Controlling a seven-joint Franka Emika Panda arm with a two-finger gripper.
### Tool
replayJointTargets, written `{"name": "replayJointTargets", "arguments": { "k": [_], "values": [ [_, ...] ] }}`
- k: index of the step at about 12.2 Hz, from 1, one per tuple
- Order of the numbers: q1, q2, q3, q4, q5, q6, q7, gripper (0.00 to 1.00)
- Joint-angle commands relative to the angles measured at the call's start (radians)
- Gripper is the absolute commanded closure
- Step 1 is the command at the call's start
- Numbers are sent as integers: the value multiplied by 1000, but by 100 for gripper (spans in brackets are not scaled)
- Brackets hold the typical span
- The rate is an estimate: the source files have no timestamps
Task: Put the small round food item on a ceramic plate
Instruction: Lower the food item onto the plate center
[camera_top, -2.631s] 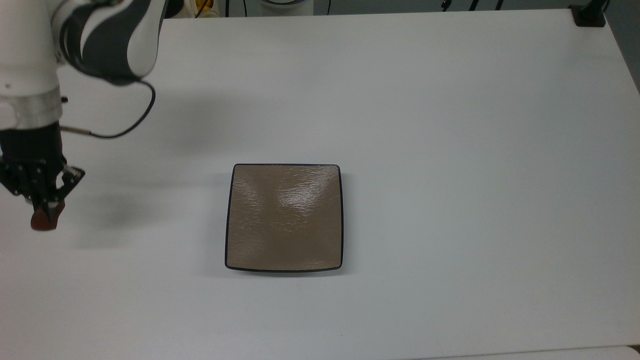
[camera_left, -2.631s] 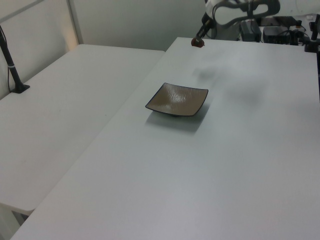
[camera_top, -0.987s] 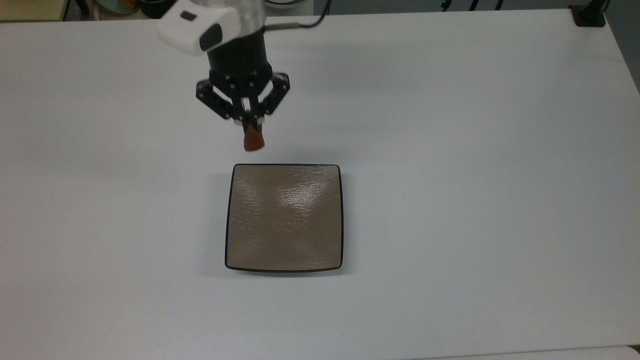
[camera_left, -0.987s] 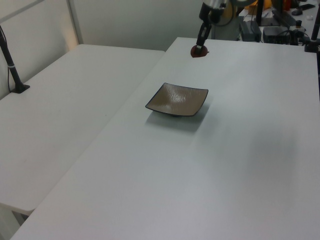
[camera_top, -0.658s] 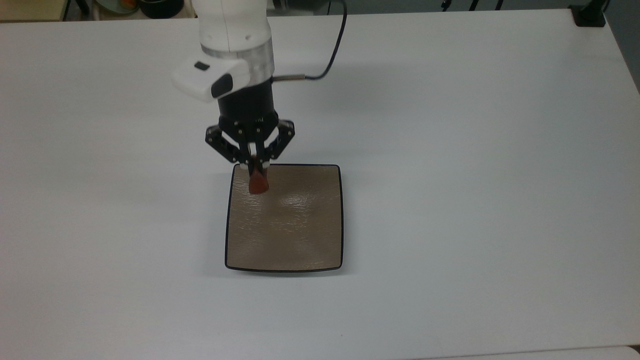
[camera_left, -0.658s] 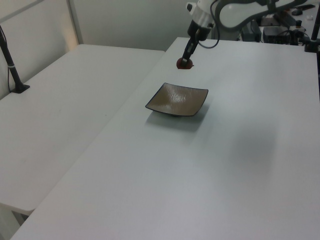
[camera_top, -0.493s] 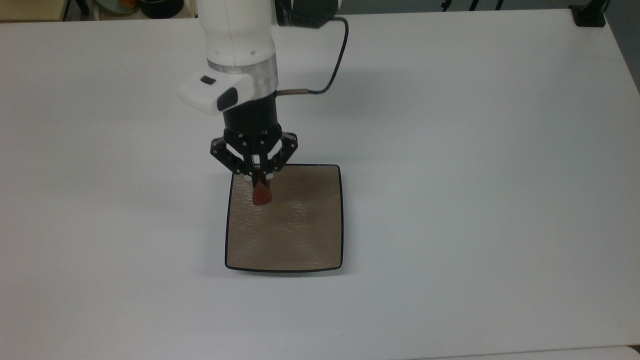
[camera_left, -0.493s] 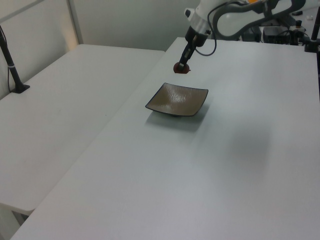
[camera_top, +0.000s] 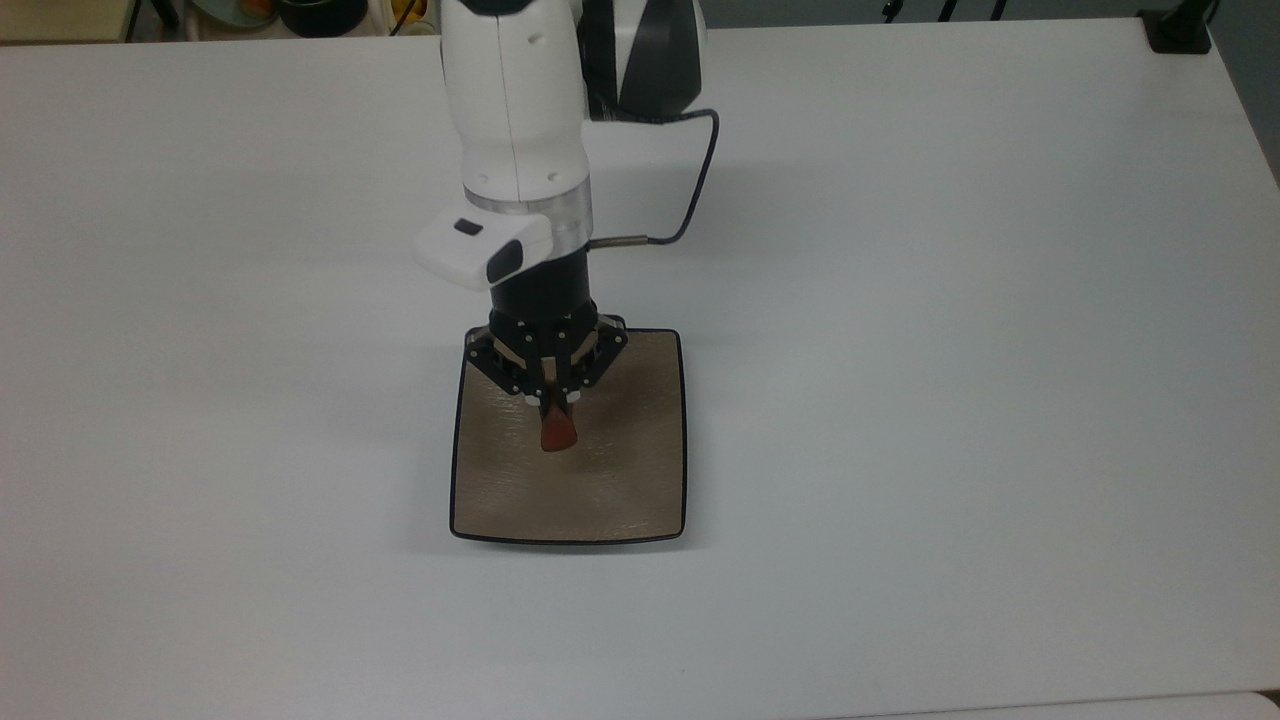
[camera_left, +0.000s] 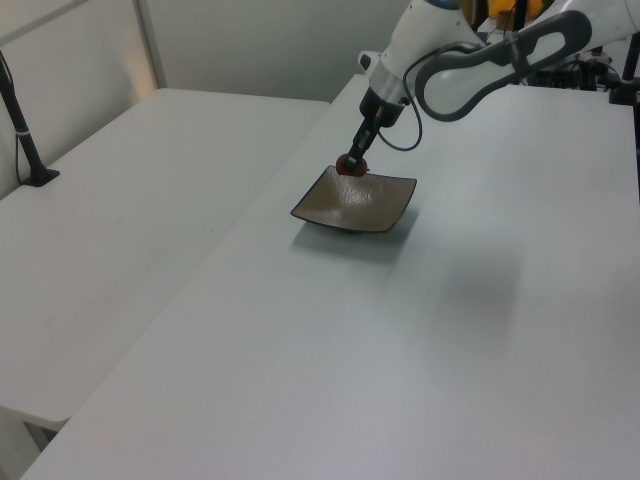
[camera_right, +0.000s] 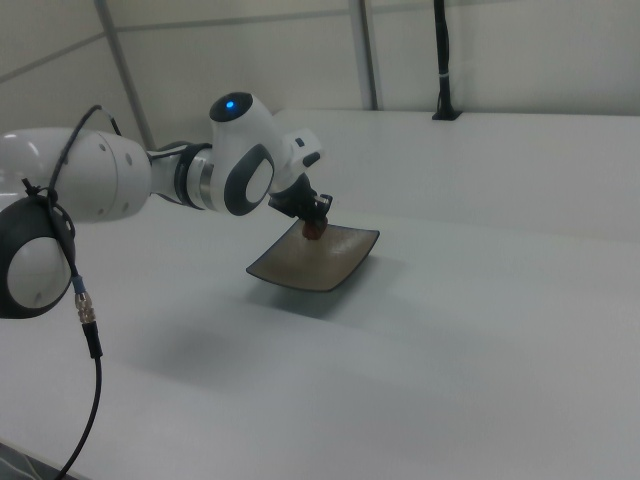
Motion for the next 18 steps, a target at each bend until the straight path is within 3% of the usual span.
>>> {"name": "replayJointTargets", "arguments": {
  "k": [1, 10, 12, 13, 14, 18],
  "values": [
    [15, 28, -8, -17, -2, 58, 19, 91],
    [13, 100, -2, -31, -6, 103, 19, 84],
    [15, 100, -2, -36, -6, 103, 20, 69],
    [13, 100, -2, -36, -5, 103, 29, 40],
    [13, 100, -2, -36, -5, 102, 51, 0],
    [13, 100, -2, -36, -6, 100, 55, 0]
  ]
}}
